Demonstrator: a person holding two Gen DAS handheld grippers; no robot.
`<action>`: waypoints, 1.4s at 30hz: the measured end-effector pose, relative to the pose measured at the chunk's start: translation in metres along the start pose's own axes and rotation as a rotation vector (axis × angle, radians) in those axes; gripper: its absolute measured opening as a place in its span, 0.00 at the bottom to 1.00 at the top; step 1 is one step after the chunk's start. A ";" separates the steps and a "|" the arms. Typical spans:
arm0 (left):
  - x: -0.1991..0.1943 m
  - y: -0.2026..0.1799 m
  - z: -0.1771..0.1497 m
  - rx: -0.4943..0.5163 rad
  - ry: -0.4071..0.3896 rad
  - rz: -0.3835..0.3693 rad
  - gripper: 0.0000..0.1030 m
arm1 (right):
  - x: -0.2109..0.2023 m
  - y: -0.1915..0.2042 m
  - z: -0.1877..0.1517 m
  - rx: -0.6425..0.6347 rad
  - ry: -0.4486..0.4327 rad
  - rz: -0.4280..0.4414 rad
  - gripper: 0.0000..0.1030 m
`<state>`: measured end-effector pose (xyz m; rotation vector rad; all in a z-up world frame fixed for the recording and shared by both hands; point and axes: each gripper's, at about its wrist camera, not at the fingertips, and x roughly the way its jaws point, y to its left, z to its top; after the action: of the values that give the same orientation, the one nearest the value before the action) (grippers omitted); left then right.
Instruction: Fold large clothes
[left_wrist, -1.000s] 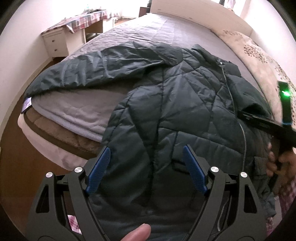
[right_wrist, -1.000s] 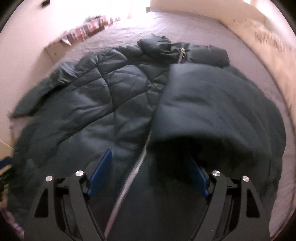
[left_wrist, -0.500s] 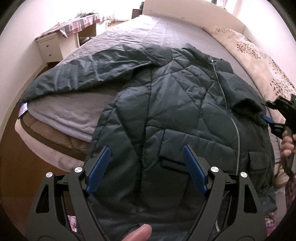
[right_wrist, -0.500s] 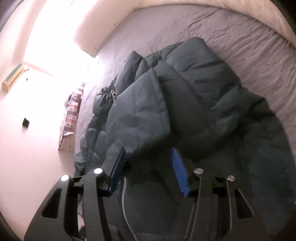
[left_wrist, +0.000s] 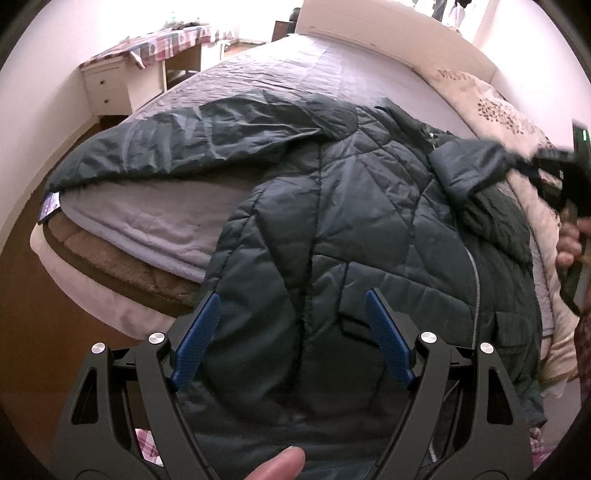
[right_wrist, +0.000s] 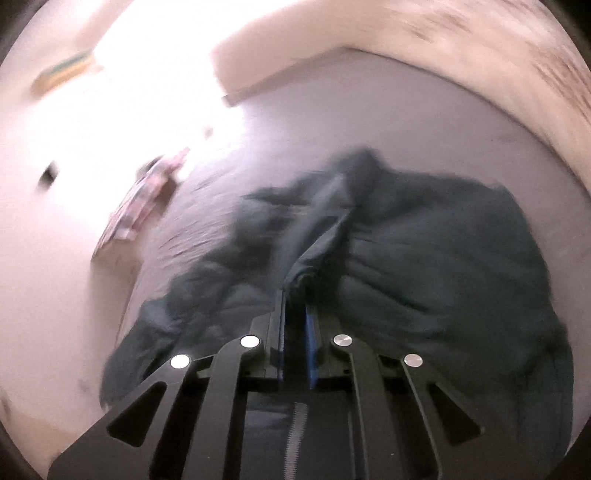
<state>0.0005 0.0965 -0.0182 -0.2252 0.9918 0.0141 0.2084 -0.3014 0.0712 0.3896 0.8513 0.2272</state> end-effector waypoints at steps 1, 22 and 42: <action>0.000 0.001 0.000 -0.003 -0.002 0.000 0.77 | 0.002 0.014 0.000 -0.040 0.003 0.022 0.10; -0.004 -0.004 0.001 0.039 -0.003 0.032 0.77 | -0.009 -0.054 -0.056 -0.005 0.094 -0.110 0.36; -0.006 -0.030 0.011 0.099 0.007 0.120 0.79 | -0.034 -0.148 -0.083 0.097 0.109 -0.232 0.34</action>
<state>0.0096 0.0697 -0.0024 -0.0747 1.0096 0.0729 0.1289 -0.4265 -0.0175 0.3675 1.0092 -0.0085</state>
